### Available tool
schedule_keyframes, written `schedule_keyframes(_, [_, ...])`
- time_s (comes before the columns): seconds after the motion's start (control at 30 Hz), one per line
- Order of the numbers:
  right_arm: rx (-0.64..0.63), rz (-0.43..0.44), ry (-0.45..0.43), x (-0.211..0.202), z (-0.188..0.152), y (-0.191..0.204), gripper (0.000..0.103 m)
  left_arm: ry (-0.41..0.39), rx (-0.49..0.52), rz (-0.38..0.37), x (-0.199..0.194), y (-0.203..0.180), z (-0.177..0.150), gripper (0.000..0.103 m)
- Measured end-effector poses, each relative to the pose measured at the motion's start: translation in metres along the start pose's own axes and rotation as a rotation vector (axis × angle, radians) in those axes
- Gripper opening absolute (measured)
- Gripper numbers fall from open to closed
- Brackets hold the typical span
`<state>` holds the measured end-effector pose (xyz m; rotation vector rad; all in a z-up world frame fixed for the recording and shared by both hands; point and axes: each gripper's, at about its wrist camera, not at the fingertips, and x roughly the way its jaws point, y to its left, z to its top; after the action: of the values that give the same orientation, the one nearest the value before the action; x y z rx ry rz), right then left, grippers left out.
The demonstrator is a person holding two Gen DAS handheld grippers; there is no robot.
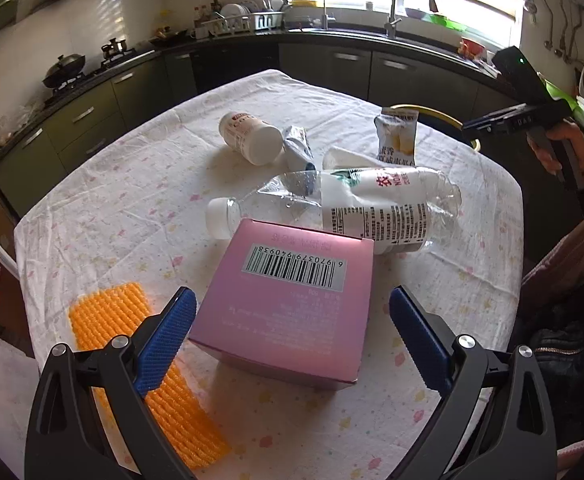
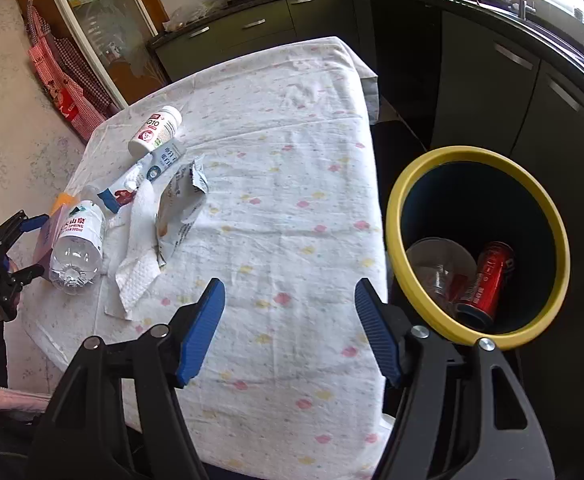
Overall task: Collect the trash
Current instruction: 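Grasp the pink box with the left gripper and lift, then carry the pink box over the bin and open the left gripper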
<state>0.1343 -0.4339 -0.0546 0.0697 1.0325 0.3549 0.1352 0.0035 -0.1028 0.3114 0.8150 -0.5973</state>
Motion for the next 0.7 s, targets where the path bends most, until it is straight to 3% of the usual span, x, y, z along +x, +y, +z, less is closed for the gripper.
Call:
schedule_keyframes(0.2, [-0.007,0.023,0.015,0.010,0.002,0.009,0.064,0.023,0.007,-0.023,0.011,0.001,0.001,0.095])
schedule_keyframes(0.43, [-0.005,0.047,0.025,0.016,0.002,0.013,0.066,0.043,-0.009,-0.023,0.018,0.003,-0.002,0.083])
schedule_keyframes(0.7, [0.021,0.077,0.006,0.014,-0.002,0.009,0.066,0.029,-0.065,0.026,0.014,0.000,-0.006,0.077])
